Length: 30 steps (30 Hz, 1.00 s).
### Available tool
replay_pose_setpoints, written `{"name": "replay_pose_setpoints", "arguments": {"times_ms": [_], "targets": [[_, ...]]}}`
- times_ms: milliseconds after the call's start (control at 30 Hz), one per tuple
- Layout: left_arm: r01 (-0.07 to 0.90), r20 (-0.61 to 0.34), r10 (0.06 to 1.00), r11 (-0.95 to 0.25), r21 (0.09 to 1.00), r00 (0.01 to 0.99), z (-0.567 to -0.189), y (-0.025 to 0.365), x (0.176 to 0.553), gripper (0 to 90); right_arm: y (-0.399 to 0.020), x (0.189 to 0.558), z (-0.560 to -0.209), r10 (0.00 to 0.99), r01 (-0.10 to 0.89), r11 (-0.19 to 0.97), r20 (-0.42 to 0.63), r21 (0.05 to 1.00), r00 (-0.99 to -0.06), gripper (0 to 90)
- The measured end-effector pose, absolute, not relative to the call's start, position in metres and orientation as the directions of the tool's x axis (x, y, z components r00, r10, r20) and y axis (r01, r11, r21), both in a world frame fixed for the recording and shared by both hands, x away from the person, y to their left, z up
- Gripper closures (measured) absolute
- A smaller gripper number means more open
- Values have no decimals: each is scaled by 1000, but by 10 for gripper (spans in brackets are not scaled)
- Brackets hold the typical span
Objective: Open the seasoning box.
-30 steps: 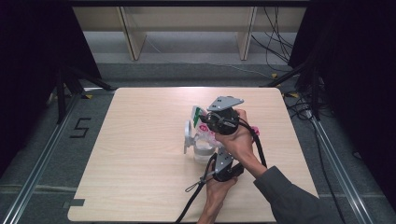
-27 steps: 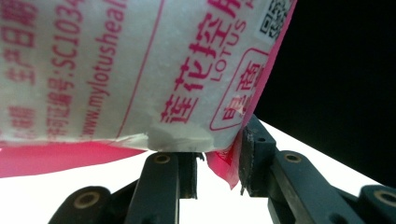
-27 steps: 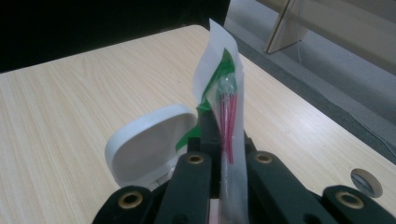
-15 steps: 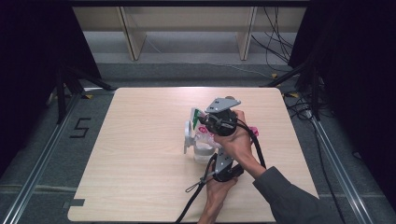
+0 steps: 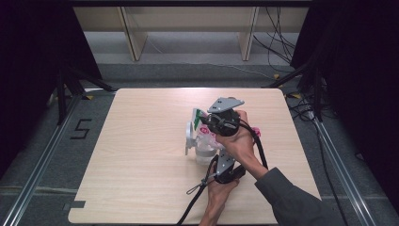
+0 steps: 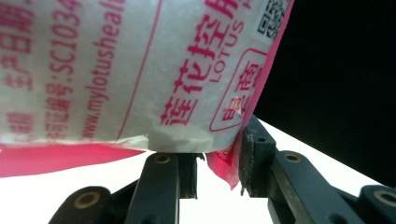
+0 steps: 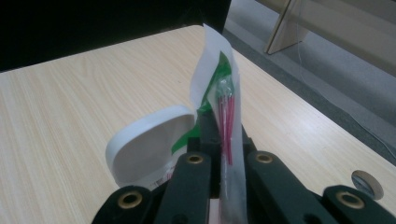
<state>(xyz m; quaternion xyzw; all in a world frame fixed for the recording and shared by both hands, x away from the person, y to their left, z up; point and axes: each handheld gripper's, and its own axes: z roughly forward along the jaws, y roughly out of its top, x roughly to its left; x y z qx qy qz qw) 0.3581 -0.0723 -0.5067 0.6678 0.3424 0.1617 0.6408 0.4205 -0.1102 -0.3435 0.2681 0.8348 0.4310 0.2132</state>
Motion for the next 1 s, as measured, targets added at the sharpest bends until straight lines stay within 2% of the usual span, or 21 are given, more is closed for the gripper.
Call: {"name": "replay_pose_setpoints", "arguments": {"times_ms": [100,233,467,567,633,1000], "targets": [[251,-223,663,55,966,714,-507,-72,358,708,-110,421,-344,624,240,492,-147,837,-767,899],[247,-219,664,53,967,715,-506,-72,358,709,-109,419,-343,631,275,480,-110,833,-768,900],[250,-220,663,51,967,715,-507,-73,358,708,-109,421,-345,616,237,512,-160,826,-772,900],[245,-217,666,53,968,714,-506,-73,357,708,-108,420,-345,636,266,488,-129,831,-761,900],[239,-212,665,52,970,716,-506,-73,357,709,-109,421,-343,624,244,486,-139,839,-769,900],[236,-207,662,48,971,720,-506,-73,357,708,-108,421,-344,630,266,493,-129,828,-766,900]]}}
